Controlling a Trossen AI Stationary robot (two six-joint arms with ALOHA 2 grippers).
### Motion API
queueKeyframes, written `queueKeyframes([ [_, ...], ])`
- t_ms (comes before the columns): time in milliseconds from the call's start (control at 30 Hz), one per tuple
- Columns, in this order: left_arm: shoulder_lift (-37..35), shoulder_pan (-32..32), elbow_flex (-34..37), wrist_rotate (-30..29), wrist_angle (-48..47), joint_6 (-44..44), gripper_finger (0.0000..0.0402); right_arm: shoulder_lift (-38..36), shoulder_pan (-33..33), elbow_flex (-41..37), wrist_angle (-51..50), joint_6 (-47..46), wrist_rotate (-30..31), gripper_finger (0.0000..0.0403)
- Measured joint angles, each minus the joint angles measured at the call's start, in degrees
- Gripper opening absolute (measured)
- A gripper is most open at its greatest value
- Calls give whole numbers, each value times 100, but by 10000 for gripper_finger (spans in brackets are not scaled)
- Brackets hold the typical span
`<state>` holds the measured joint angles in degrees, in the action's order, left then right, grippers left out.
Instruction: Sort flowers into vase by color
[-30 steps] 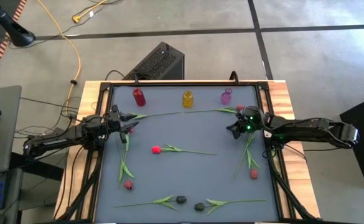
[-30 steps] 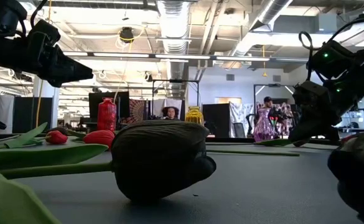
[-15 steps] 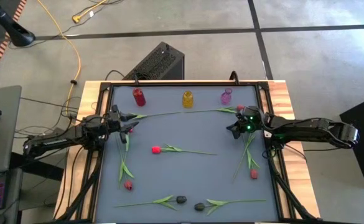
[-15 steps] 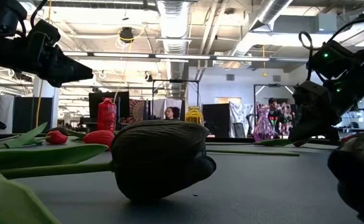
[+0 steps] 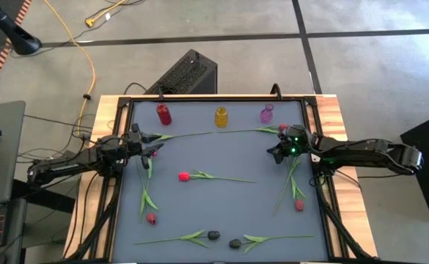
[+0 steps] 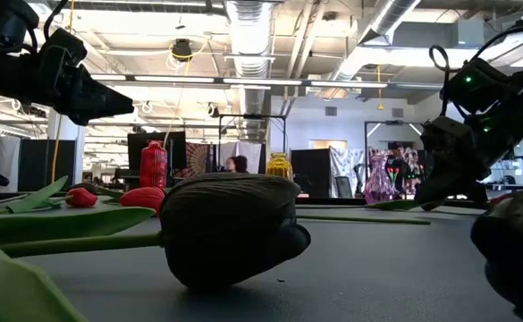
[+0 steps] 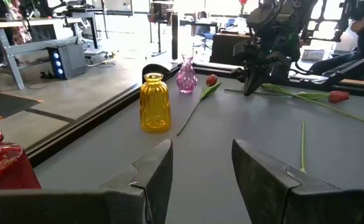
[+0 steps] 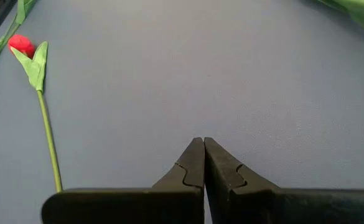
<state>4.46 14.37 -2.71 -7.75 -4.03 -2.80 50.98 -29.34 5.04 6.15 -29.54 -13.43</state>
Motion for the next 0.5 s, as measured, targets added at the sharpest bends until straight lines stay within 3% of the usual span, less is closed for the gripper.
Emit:
queueKeyframes([
  [133,1,0,2,5,33,-79,155,-2,-1,-2,0,-1,-1,28],
  [300,0,-4,8,662,84,-2394,155,-2,-2,-1,0,0,-2,28],
  [500,48,-7,9,153,244,-3241,155,-2,0,-2,86,-101,138,28],
])
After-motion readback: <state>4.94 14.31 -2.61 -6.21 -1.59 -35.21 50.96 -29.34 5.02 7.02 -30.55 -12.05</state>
